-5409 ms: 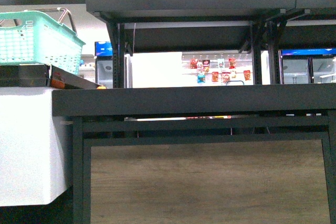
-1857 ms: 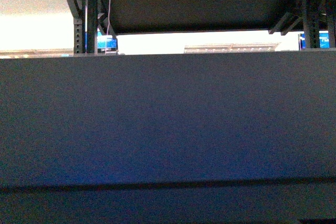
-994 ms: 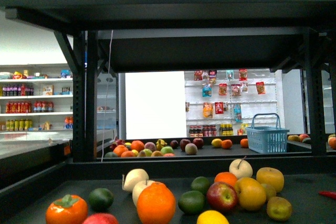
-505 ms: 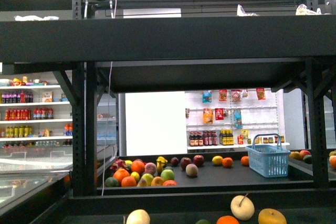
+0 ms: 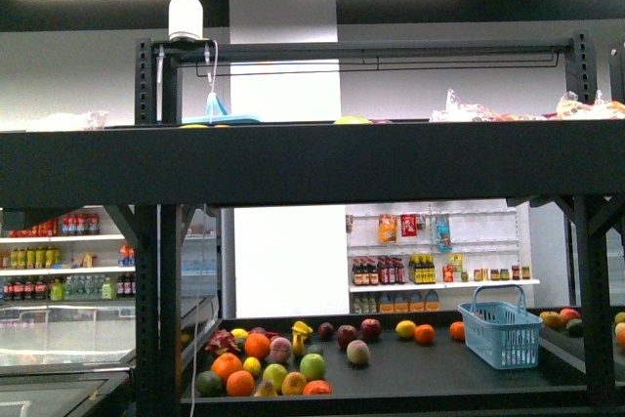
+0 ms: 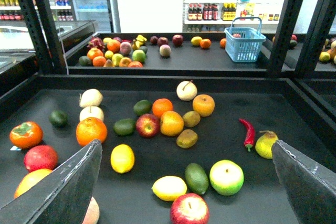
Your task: Pick lemon from shelf
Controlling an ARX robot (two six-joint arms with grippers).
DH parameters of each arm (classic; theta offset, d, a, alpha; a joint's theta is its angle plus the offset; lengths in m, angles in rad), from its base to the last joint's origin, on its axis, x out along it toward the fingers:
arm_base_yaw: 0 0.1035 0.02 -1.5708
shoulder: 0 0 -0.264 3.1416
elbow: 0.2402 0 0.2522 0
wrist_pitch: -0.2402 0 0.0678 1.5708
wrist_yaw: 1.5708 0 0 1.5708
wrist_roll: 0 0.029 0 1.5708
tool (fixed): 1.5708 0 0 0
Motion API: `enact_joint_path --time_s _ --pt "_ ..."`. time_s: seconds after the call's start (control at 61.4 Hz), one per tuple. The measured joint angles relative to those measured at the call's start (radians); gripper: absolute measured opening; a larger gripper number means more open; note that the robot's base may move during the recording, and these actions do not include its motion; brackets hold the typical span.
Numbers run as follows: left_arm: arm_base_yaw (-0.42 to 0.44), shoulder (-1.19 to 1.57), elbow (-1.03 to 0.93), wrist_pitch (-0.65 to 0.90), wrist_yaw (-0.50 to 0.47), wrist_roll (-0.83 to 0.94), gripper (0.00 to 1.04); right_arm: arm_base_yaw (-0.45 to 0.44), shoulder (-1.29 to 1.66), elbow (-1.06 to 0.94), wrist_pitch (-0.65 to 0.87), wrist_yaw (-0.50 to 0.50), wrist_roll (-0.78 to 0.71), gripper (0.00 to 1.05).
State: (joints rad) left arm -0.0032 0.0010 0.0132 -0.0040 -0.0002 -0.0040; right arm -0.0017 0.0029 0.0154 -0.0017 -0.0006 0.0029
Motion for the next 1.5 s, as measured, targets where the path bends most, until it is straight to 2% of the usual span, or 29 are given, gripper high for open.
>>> enact_joint_path --time_s 0.261,0.31,0.358,0.472,0.505,0.587,0.668,0.717,0.815,0.912,1.059,1.271,1.499 --pt "0.0 0.002 0.0 -0.004 -0.003 -0.004 0.97 0.0 0.0 0.0 0.0 0.0 0.0 0.97" --pt "-0.01 0.036 0.029 -0.093 -0.037 -0.085 0.97 0.0 0.0 0.0 0.0 0.0 0.0 0.97" --pt "-0.006 0.104 0.055 -0.163 -0.021 -0.207 0.97 0.0 0.0 0.0 0.0 0.0 0.0 0.97" --pt "0.01 0.224 0.103 -0.152 0.04 -0.408 0.97 0.0 0.0 0.0 0.0 0.0 0.0 0.97" --pt "0.037 0.274 0.135 -0.128 0.086 -0.466 0.97 0.0 0.0 0.0 0.0 0.0 0.0 0.97" --pt "0.196 0.493 0.301 -0.033 0.282 -0.616 0.97 0.0 0.0 0.0 0.0 0.0 0.0 0.97" --pt "0.331 0.661 0.438 -0.001 0.432 -0.718 0.97 0.0 0.0 0.0 0.0 0.0 0.0 0.97" --pt "0.415 0.78 0.529 0.026 0.506 -0.792 0.97 0.0 0.0 0.0 0.0 0.0 0.0 0.97" --pt "0.514 0.987 0.678 0.079 0.57 -0.887 0.97 0.0 0.0 0.0 0.0 0.0 0.0 0.97" --pt "0.554 1.189 0.814 0.129 0.58 -0.977 0.97 0.0 0.0 0.0 0.0 0.0 0.0 0.97" --pt "0.568 1.367 0.925 0.174 0.585 -1.061 0.97 0.0 0.0 0.0 0.0 0.0 0.0 0.97" --pt "0.633 1.562 1.116 0.162 0.587 -1.104 0.97 0.0 0.0 0.0 0.0 0.0 0.0 0.97" --pt "0.64 1.693 1.241 0.122 0.571 -1.108 0.97 0.0 0.0 0.0 0.0 0.0 0.0 0.97"
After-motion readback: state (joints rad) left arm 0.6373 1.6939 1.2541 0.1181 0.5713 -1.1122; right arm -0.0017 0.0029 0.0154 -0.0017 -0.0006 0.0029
